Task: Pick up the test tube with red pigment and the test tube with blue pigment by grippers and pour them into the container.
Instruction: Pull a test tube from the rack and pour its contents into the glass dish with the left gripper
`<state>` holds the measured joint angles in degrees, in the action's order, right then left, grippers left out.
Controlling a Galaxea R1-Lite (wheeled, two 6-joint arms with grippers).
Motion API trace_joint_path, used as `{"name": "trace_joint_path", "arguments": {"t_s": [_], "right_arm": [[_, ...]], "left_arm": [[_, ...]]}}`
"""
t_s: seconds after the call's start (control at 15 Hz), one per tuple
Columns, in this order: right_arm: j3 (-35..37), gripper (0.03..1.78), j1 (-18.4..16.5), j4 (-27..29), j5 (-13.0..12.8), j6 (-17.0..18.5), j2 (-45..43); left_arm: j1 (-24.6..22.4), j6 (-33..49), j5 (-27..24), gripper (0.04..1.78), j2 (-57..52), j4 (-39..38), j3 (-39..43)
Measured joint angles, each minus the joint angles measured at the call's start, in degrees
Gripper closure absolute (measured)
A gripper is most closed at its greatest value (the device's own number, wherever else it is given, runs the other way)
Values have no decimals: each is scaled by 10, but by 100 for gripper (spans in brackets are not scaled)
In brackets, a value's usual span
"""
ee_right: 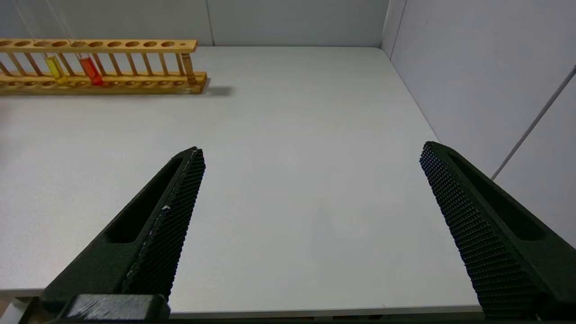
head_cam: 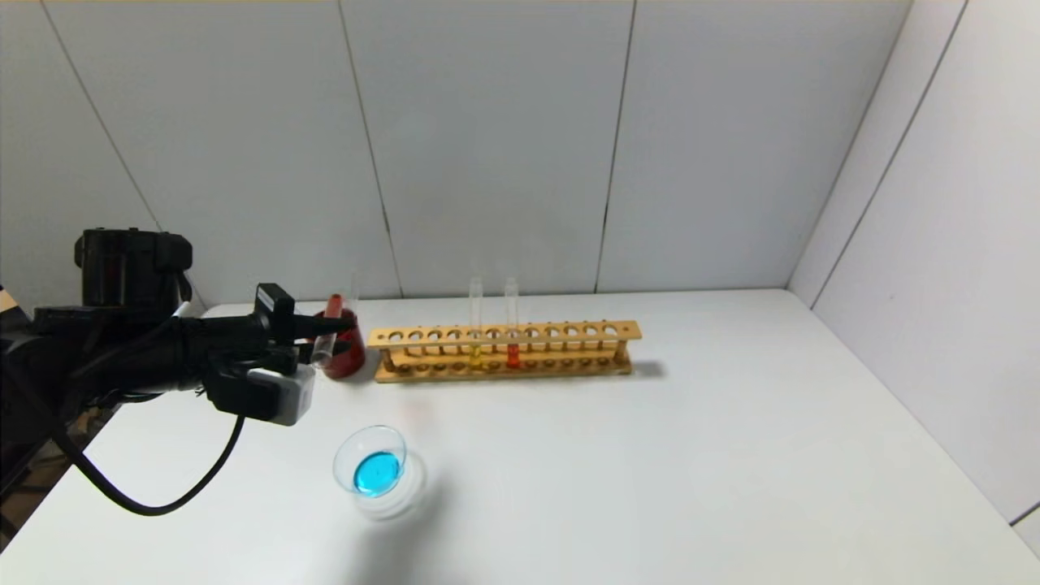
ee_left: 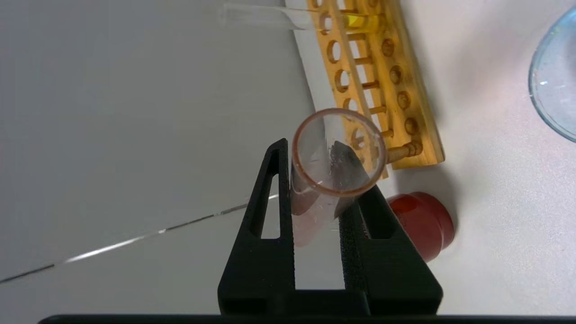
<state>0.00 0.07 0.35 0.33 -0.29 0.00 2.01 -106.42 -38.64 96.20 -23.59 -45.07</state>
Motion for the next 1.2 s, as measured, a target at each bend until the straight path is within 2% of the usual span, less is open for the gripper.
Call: {"name": "trace_joint_path", "arguments": {"t_s": [0.47,1.2], "right_arm": [[0,6,0,0,0,0,0],[0,6,0,0,0,0,0]], "left_arm": [[-2,-69,-24,149,43,-2,-6],[1,-141,-41,149,119,-60,-23]]}}
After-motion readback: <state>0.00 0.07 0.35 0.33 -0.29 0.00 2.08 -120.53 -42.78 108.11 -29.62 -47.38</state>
